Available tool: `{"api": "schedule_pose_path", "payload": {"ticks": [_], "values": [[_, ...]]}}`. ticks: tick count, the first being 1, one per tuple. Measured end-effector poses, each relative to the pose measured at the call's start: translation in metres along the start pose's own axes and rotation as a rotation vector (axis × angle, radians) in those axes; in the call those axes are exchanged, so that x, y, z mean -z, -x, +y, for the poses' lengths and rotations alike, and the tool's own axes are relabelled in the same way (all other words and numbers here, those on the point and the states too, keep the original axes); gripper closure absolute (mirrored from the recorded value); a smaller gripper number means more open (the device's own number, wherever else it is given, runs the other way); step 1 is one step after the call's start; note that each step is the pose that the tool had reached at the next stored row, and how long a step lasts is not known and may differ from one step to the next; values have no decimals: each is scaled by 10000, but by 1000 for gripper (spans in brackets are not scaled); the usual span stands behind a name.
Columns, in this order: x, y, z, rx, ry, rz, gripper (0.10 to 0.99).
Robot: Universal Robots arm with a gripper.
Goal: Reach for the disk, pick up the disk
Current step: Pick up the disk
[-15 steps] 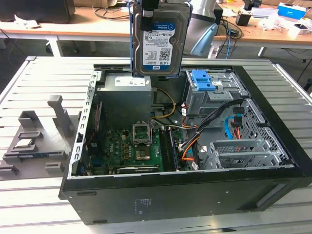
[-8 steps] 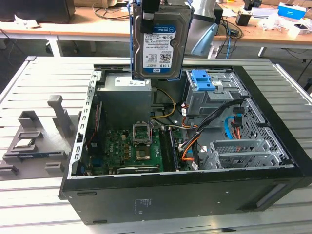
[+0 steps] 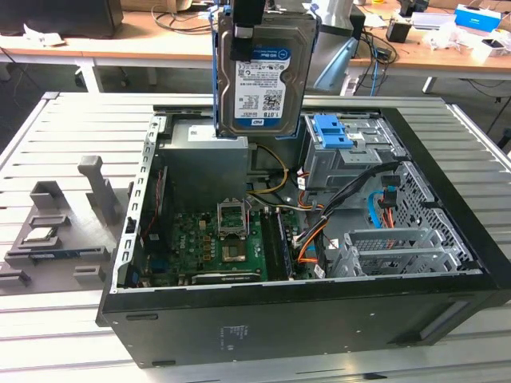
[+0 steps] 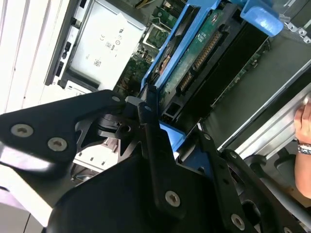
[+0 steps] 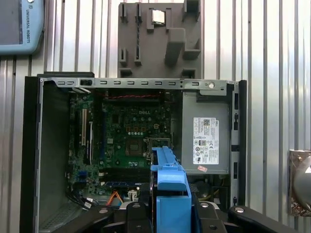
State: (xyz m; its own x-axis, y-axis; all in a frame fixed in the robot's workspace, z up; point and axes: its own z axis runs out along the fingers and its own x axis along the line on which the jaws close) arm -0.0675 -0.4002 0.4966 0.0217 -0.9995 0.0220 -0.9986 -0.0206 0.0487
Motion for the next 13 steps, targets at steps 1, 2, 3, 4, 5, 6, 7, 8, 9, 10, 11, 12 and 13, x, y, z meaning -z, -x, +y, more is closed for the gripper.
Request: {"api": "schedule_pose_path", "payload": {"ticks": [1,2,3,4,5,6,7,8,9,10,11,12,13], "values": [[-1,-18,0,0,0,0,722],[-2,-38,1,0,0,0,722],[-4,-69,1,0,0,2,722],[-5,-96,2,-1,0,2,722],[-6,-115,2,-1,0,2,722],[-8,-154,3,0,0,6,722],[-10,-193,4,-1,1,13,722],[-12,-247,5,-2,0,20,722],[-14,-293,6,-2,1,28,722],[-15,-333,6,-1,1,35,722],[-17,-367,7,-2,1,40,722],[-18,-396,8,-3,1,45,722],[-19,-413,8,-3,1,49,722]]}}
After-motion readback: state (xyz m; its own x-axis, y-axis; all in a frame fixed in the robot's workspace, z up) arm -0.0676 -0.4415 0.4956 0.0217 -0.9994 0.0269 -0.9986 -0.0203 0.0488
